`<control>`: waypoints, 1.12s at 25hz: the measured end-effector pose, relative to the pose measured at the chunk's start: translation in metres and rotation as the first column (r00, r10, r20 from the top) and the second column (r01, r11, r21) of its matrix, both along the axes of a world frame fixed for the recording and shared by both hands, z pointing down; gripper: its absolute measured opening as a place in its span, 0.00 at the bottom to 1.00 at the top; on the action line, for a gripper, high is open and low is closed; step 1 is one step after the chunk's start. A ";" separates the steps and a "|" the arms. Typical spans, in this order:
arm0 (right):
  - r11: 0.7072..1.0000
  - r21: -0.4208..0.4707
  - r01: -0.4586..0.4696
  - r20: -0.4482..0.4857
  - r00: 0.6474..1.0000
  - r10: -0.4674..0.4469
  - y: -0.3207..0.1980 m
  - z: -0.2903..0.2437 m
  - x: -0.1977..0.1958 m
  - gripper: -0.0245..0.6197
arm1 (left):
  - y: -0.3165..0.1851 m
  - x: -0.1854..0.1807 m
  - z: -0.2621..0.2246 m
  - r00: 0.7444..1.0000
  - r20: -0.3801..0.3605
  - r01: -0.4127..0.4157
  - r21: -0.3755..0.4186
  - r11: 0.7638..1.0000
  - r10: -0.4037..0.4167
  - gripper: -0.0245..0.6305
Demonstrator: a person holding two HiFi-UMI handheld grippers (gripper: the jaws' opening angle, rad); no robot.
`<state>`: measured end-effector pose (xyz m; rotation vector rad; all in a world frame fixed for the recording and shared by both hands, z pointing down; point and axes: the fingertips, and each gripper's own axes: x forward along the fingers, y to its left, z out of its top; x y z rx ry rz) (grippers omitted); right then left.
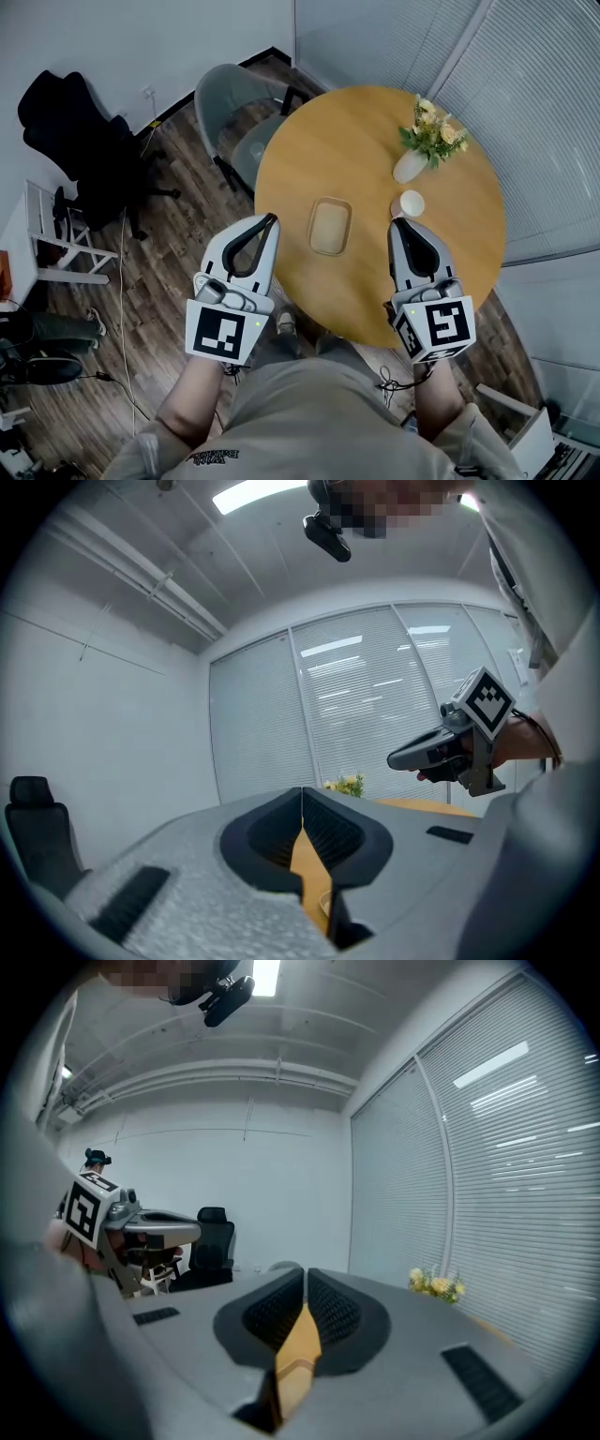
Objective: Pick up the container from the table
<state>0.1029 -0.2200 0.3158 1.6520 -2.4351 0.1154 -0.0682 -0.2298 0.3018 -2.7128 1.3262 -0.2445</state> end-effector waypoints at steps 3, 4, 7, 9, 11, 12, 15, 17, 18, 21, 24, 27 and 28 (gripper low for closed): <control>0.998 -0.048 0.037 0.010 0.999 -0.036 -0.008 0.012 -0.006 0.09 | -0.009 0.003 0.007 1.000 -0.022 -0.001 -0.020 1.000 0.001 0.07; 0.997 -0.063 0.050 0.020 0.999 -0.049 -0.011 0.017 -0.009 0.09 | -0.012 0.004 0.008 0.999 -0.039 -0.003 -0.028 1.000 0.002 0.07; 0.995 -0.086 0.058 0.049 0.997 -0.054 -0.024 0.028 -0.010 0.09 | -0.023 0.011 0.014 0.998 -0.053 -0.022 -0.046 0.999 0.019 0.07; 0.994 -0.099 0.044 0.080 0.996 -0.036 -0.033 0.035 -0.008 0.09 | -0.031 0.015 0.021 0.999 -0.043 -0.028 -0.053 0.998 0.026 0.07; 0.992 -0.120 0.034 0.102 0.995 -0.021 -0.040 0.046 -0.006 0.09 | -0.037 0.018 0.030 0.999 -0.043 -0.034 -0.069 0.997 0.032 0.07; 0.991 -0.134 0.029 0.104 0.994 -0.015 -0.043 0.052 -0.005 0.09 | -0.039 0.019 0.034 0.998 -0.044 -0.037 -0.078 0.996 0.034 0.07; 0.984 -0.177 0.014 0.092 0.996 0.003 -0.054 0.076 -0.002 0.10 | -0.049 0.023 0.048 0.998 -0.041 -0.043 -0.101 0.994 0.039 0.07; 0.978 -0.209 0.006 0.087 0.996 0.013 -0.060 0.092 -0.001 0.12 | -0.055 0.026 0.056 0.998 -0.041 -0.046 -0.114 0.992 0.041 0.07; 0.975 -0.223 0.002 0.090 0.996 0.018 -0.063 0.100 0.000 0.14 | -0.058 0.027 0.061 0.998 -0.039 -0.047 -0.121 0.991 0.043 0.07; 0.967 -0.255 -0.007 0.112 0.993 0.037 -0.069 0.122 0.002 0.15 | -0.066 0.029 0.078 0.999 -0.033 -0.046 -0.150 0.988 0.041 0.07; 0.956 -0.293 -0.015 0.106 0.993 0.048 -0.073 0.147 0.002 0.15 | -0.073 0.029 0.096 0.999 -0.019 -0.050 -0.170 0.984 0.047 0.07; 0.942 -0.335 -0.019 0.090 0.995 0.052 -0.076 0.173 0.001 0.15 | -0.078 0.027 0.117 0.998 0.006 -0.056 -0.183 0.981 0.058 0.07; 0.936 -0.350 -0.021 0.086 0.995 0.055 -0.077 0.181 0.000 0.15 | -0.079 0.027 0.125 0.998 0.014 -0.058 -0.190 0.980 0.062 0.07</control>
